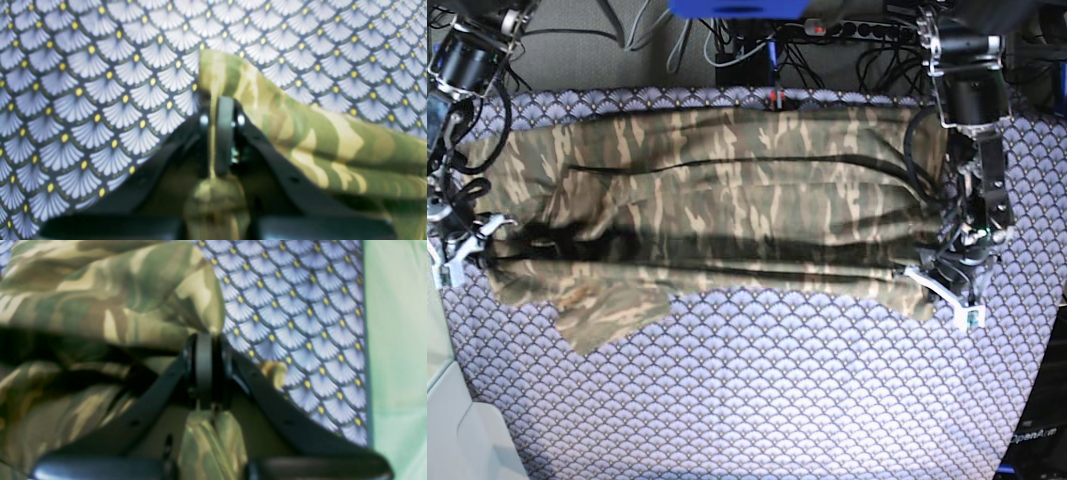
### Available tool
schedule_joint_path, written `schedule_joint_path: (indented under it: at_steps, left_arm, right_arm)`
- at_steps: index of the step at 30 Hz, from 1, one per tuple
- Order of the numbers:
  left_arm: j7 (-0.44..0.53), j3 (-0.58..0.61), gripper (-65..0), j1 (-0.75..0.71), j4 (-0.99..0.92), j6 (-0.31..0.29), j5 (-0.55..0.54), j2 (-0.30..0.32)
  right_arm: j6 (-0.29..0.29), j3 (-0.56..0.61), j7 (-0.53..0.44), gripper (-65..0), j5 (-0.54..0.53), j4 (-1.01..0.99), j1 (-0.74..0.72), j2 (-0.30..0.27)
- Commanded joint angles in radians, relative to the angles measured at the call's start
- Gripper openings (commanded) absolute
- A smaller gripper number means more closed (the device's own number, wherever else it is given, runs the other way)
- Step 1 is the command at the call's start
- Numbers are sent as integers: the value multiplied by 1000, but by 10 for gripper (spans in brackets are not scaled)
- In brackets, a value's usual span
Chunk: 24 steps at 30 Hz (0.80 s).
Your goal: Fold the T-shirt properly
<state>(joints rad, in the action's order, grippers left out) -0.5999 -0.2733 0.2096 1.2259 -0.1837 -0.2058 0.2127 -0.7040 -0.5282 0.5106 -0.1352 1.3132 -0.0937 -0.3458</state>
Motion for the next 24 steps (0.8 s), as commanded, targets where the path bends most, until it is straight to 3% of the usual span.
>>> schedule_joint_path:
  at_steps: [1, 12, 18, 24]
  left_arm:
    - [18, -5, -642, 11, 42, 8, 7, 12]
    - [-97, -68, -642, -149, 297, 8, -1, 3]
    - [-104, -67, -642, -263, 404, 8, -1, -3]
    - [-101, -65, -642, -301, 417, 8, -1, -19]
  right_arm:
    - [6, -20, -27, -632, -4, 21, -11, -22]
    - [6, -131, 64, -632, -4, 21, 16, -19]
    - [6, -134, 70, -632, -4, 39, 81, 11]
    - [6, -126, 69, -629, -4, 193, 147, 57]
